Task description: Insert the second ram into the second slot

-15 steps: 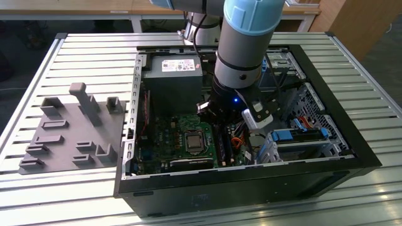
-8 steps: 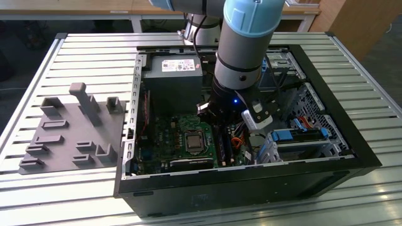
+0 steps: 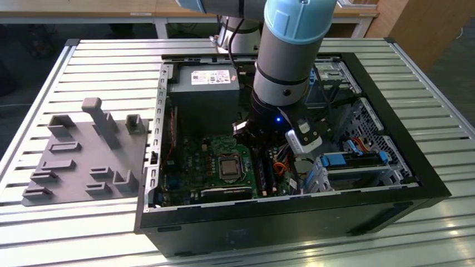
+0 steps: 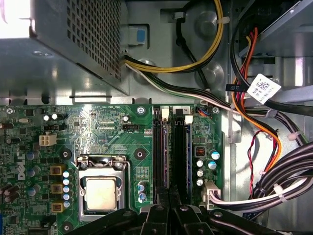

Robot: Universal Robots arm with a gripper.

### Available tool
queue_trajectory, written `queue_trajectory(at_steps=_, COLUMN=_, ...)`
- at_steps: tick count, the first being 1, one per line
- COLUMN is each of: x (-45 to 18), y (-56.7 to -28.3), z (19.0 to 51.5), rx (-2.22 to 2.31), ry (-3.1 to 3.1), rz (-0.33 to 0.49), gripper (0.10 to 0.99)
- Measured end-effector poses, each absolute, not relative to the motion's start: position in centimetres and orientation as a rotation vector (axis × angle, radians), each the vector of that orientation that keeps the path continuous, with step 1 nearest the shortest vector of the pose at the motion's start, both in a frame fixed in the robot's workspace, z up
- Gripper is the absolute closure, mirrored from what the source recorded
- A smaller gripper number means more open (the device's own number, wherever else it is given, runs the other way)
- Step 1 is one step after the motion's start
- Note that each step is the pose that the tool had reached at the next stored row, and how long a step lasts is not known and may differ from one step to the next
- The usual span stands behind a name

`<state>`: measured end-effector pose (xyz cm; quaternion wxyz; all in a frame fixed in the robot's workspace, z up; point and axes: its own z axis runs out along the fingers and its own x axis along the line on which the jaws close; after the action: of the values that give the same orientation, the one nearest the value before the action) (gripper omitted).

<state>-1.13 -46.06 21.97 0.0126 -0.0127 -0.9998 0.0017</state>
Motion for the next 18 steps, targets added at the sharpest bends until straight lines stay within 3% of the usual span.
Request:
queue_trajectory(at_steps=6, x=-1.13, y=-46.07, z=21.97, rx=-0.039, ry=-3.116, rz=0.006, gripper=0.965)
queue_trajectory(at_steps=7, x=-1.13, y=-46.06, z=21.97, rx=-0.039, ry=-3.116, rz=0.006, gripper=0.902)
queue_trajectory(at_steps=18, x=-1.13, y=-46.06, z=22.93, rx=-0.039, ry=-3.116, rz=0.005, gripper=0.914)
